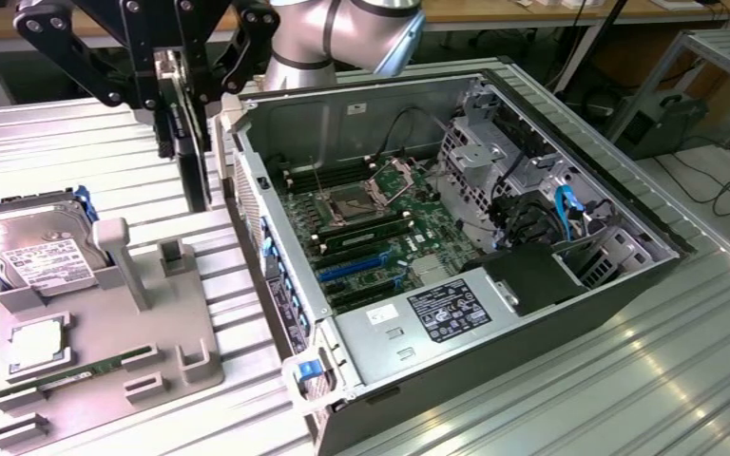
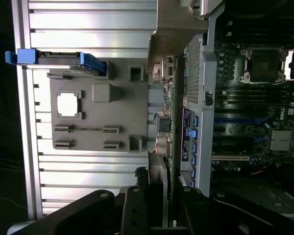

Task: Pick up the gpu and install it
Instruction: 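Pick up the gpu and move the gpu toward the slot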

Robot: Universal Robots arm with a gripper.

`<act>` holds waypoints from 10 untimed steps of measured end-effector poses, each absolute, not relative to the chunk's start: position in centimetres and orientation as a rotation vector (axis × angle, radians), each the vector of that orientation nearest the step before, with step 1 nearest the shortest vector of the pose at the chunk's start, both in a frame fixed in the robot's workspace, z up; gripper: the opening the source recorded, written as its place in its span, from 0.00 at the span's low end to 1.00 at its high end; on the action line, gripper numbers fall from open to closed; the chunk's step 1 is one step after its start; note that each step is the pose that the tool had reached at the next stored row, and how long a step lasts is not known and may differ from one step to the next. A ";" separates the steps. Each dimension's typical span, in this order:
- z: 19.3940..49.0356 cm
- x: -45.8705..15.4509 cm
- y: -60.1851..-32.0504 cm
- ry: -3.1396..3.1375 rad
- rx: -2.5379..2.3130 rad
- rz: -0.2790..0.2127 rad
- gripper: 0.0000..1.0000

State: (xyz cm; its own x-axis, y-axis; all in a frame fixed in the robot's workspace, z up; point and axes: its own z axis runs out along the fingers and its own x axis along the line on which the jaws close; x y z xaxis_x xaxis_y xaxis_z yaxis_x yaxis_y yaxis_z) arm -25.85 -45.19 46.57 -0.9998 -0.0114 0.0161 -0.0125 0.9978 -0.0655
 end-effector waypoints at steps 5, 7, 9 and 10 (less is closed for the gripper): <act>46.6 -25.1 -45.2 -3.124 0.019 0.103 0.28; 46.6 -24.7 -45.2 -3.124 0.019 0.103 0.28; 46.6 -24.4 -45.2 -3.124 0.019 0.103 0.28; 46.6 -24.3 -45.2 -3.124 0.019 0.103 0.28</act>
